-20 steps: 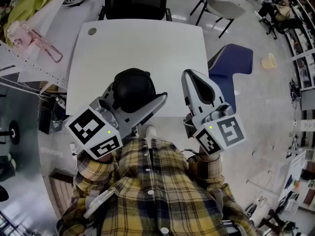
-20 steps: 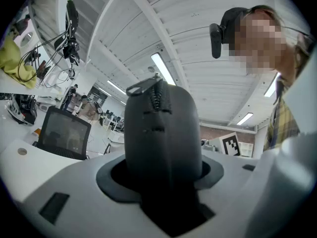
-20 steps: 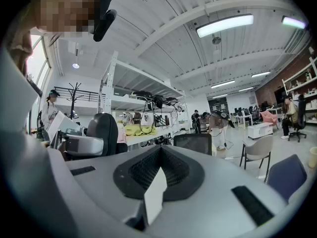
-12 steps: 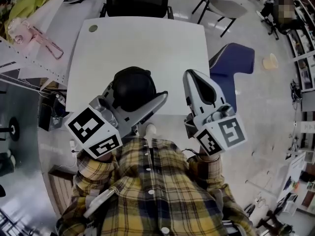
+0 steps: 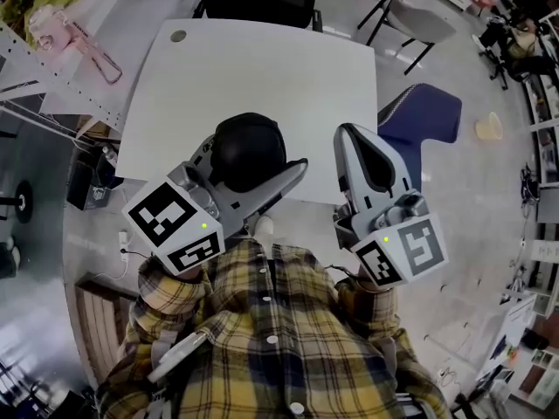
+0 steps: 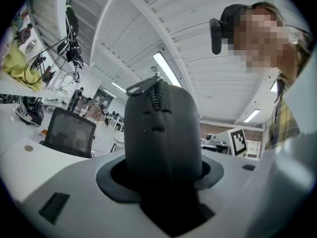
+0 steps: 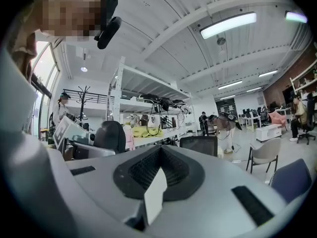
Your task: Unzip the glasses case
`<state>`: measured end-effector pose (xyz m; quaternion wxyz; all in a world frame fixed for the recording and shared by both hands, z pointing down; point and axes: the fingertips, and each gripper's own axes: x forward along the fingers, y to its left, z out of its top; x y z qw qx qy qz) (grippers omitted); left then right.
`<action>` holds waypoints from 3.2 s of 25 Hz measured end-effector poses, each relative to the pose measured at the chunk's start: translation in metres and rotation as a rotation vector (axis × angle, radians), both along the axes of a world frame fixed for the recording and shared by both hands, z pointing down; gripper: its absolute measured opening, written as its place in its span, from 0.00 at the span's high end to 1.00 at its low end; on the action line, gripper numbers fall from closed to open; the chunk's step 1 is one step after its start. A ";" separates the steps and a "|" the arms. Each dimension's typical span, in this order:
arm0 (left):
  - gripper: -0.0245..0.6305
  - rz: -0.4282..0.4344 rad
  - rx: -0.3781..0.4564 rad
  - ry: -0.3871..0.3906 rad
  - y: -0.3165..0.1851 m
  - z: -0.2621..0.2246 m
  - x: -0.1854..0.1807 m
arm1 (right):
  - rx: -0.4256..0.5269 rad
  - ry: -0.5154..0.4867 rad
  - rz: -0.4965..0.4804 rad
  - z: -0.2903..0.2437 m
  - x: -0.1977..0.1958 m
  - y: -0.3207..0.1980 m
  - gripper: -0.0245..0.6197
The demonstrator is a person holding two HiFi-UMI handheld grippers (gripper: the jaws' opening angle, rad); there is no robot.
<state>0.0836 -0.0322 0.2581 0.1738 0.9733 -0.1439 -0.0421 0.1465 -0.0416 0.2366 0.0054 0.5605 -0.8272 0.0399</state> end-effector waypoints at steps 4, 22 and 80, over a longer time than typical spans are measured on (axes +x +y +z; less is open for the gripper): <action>0.57 -0.009 0.005 -0.025 0.006 0.002 0.004 | 0.022 0.014 -0.039 -0.012 -0.004 0.009 0.96; 0.57 -0.053 0.274 -0.546 -0.033 0.036 -0.013 | 0.098 0.575 -0.447 -0.053 -0.116 0.014 0.95; 0.57 -0.147 0.491 -0.952 -0.068 0.063 -0.044 | -0.065 0.735 -0.455 -0.007 -0.127 -0.005 0.93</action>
